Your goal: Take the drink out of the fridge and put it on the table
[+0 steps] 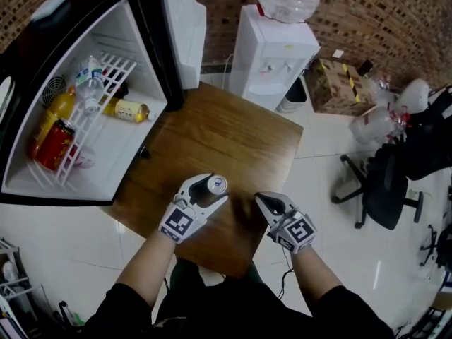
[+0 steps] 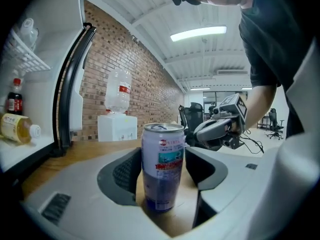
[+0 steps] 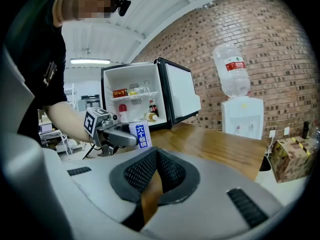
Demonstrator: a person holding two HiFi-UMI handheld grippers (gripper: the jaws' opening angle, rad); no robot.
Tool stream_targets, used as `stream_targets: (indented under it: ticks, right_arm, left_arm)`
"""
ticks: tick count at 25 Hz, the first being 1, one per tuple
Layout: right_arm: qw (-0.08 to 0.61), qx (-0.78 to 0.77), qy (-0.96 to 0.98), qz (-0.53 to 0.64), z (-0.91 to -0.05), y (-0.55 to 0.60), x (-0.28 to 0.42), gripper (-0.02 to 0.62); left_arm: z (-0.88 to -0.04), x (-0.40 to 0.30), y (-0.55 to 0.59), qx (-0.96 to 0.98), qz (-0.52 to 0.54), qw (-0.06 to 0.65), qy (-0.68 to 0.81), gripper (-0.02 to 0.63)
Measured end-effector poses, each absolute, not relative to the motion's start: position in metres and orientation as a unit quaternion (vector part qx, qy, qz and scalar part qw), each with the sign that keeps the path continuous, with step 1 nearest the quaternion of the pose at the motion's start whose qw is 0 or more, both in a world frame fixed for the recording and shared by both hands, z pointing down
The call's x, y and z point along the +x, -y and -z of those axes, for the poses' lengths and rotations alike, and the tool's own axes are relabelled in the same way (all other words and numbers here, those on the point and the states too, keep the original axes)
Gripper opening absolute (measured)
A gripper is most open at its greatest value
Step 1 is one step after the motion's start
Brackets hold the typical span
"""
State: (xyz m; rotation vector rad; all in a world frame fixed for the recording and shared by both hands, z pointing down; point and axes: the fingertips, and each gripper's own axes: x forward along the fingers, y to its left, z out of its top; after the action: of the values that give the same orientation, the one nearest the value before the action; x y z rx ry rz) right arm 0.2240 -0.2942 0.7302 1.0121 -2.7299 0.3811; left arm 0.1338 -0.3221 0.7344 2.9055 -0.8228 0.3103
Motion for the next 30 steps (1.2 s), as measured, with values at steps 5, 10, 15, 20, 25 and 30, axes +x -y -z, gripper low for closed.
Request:
stream_targets:
  ticks: [5, 10, 15, 20, 25, 30]
  right_arm:
    - [0.096, 0.349, 0.922, -0.135, -0.714, 0.294, 0.221, 0.012]
    - [0.08, 0.362, 0.917, -0.15, -0.681, 0.286, 0.217, 0.012]
    - [0.088, 0.373, 0.915, -0.125, -0.632, 0.255, 0.194, 0.012]
    - [0.079, 0.407, 0.904, -0.103, -0.571, 0.202, 0.169, 0.012]
    - [0.066, 0.425, 0.896, -0.108, -0.539, 0.147, 0.165, 0.012]
    - [0.056, 0.406, 0.906, -0.107, -0.524, 0.087, 0.18, 0.012]
  left_arm:
    - [-0.719, 0.119, 0.317, 0.951, -0.093, 0.073, 0.287, 0.318]
    - [-0.684, 0.074, 0.291, 0.945, -0.101, 0.087, 0.3, 0.268]
    - [-0.62, 0.008, 0.245, 0.945, -0.049, 0.136, 0.294, 0.062]
    - [-0.584, -0.049, 0.189, 0.94, -0.063, 0.201, 0.268, 0.006]
    - [-0.553, -0.066, 0.131, 0.94, -0.083, 0.234, 0.234, 0.006]
    - [-0.515, -0.056, 0.08, 0.941, -0.063, 0.222, 0.247, 0.006]
